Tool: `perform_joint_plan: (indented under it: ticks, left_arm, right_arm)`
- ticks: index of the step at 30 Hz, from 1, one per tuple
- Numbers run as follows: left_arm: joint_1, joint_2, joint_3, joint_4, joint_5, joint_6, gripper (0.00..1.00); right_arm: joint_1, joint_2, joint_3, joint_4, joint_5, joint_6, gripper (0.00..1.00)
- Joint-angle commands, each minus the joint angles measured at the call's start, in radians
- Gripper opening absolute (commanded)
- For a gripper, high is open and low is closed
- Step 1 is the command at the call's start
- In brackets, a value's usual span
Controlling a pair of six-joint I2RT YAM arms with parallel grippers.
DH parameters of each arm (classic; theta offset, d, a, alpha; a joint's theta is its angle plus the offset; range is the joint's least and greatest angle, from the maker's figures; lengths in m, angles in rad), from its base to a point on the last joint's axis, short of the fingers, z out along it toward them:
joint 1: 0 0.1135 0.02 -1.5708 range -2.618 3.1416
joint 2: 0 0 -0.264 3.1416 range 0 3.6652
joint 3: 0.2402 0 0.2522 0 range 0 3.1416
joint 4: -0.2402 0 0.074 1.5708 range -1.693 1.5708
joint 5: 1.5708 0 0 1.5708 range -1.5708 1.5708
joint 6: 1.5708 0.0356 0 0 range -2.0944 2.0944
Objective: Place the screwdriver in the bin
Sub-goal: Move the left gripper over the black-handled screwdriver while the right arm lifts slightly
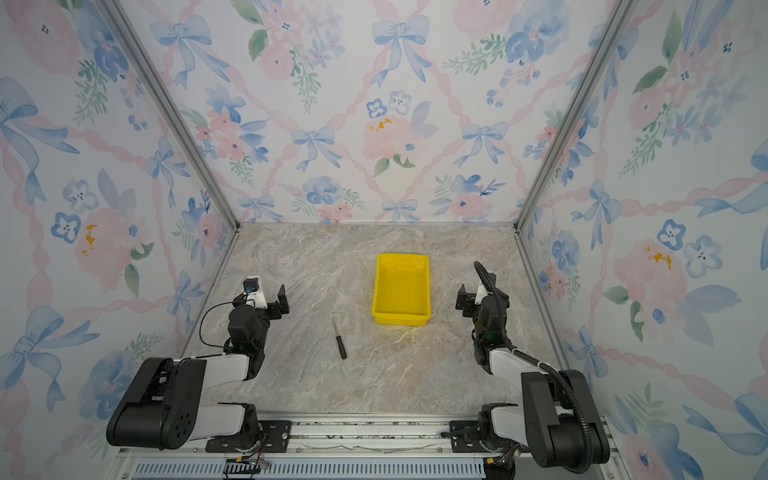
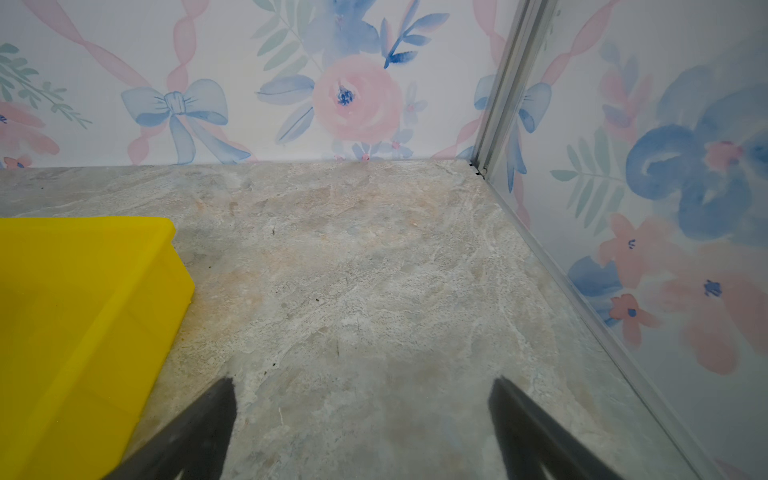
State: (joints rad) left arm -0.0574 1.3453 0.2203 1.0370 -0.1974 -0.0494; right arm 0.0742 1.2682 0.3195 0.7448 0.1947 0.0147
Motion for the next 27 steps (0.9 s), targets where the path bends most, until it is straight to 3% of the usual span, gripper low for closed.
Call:
perform_joint_plan:
  ticks: [1,5,8,12,18,21,27]
  left_arm:
    - [-0.001,-0.046,-0.004,-0.054,-0.016,-0.023,0.98]
    - [-0.001,-0.147,0.077,-0.309,-0.059,-0.073,0.98]
    - [-0.002,-0.199,0.19,-0.584,-0.053,-0.174,0.98]
    - [-0.005,-0.246,0.268,-0.763,0.063,-0.304,0.98]
    - [-0.025,-0.269,0.408,-1.068,0.107,-0.5,0.98]
    - [-0.044,-0.248,0.453,-1.141,0.216,-0.518,0.98]
    - [-0.22,-0.168,0.552,-1.331,0.159,-0.562,0.98]
  right_arm:
    - [0.038,-0.031,0.025,-0.081,0.04,-0.003,0.97]
    - [0.118,-0.16,0.081,-0.254,0.109,-0.017,0.97]
    - [0.139,-0.25,0.203,-0.531,0.143,0.073,0.97]
    - [0.151,-0.292,0.348,-0.834,0.14,0.167,0.97]
    - [0.265,-0.344,0.427,-0.971,0.242,0.167,0.97]
    - [0.272,-0.307,0.492,-1.063,0.24,0.193,0.97]
    - [0.309,-0.181,0.632,-1.217,0.208,0.174,0.97]
